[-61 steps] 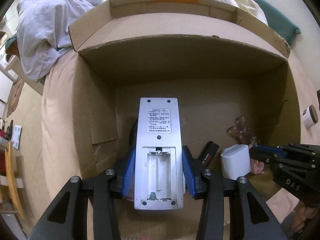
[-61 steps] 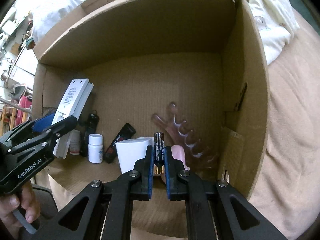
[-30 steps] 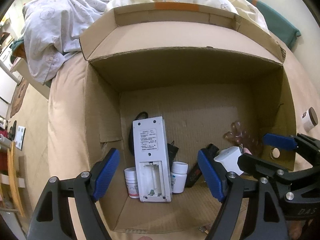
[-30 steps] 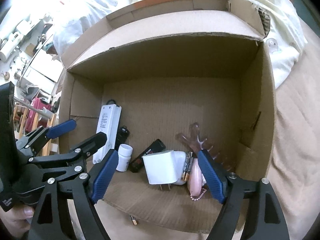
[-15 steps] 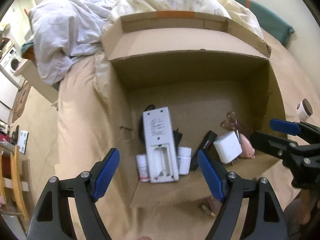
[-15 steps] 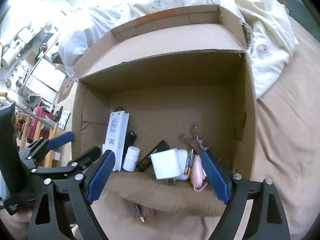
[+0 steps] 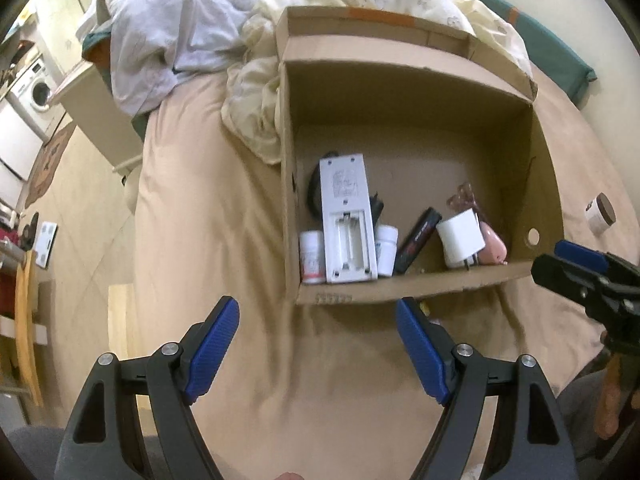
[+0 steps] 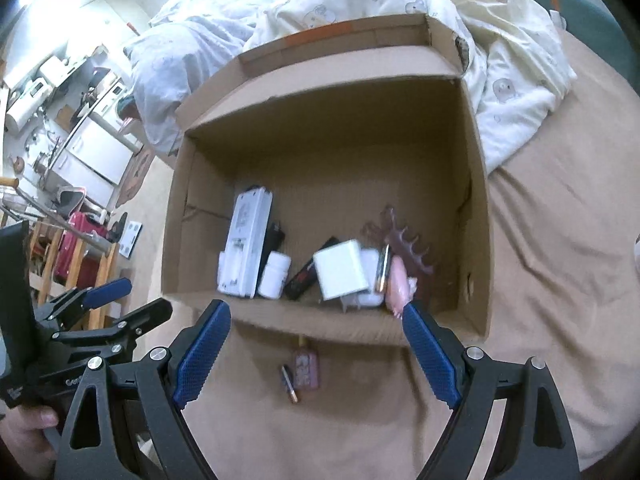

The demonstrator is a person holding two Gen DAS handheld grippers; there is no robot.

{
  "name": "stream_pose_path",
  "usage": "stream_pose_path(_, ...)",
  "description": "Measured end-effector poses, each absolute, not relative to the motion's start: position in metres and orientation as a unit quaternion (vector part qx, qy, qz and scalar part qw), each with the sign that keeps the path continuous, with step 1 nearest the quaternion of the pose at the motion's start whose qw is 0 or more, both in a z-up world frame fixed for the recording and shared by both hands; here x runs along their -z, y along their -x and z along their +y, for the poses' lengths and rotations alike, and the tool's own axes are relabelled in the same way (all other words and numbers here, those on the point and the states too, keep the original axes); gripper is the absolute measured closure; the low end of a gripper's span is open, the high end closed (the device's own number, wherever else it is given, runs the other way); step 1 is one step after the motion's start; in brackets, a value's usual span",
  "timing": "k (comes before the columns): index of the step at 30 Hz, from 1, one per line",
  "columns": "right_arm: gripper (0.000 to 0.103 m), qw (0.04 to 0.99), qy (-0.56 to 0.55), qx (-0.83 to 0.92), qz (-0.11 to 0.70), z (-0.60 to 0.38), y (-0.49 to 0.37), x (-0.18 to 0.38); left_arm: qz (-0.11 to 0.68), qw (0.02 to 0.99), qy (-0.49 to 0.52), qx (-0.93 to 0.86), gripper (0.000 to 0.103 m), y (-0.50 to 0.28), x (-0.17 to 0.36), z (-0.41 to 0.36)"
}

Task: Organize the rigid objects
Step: 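Withdraw both open grippers from the box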

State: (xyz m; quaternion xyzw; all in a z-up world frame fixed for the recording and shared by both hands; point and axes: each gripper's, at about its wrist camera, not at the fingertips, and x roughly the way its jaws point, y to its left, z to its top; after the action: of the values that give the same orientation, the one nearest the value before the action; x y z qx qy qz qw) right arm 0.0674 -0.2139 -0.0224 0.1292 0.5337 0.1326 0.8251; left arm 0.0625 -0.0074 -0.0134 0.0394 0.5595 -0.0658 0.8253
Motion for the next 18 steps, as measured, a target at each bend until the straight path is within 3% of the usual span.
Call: stream_pose_path(18, 0.01, 0.789, -0.127, -0.126, 0.588, -0.201, -0.047, 0.063, 0.582, 0.81, -0.034, 0.061, 0.024, -0.052, 0.032, -0.015)
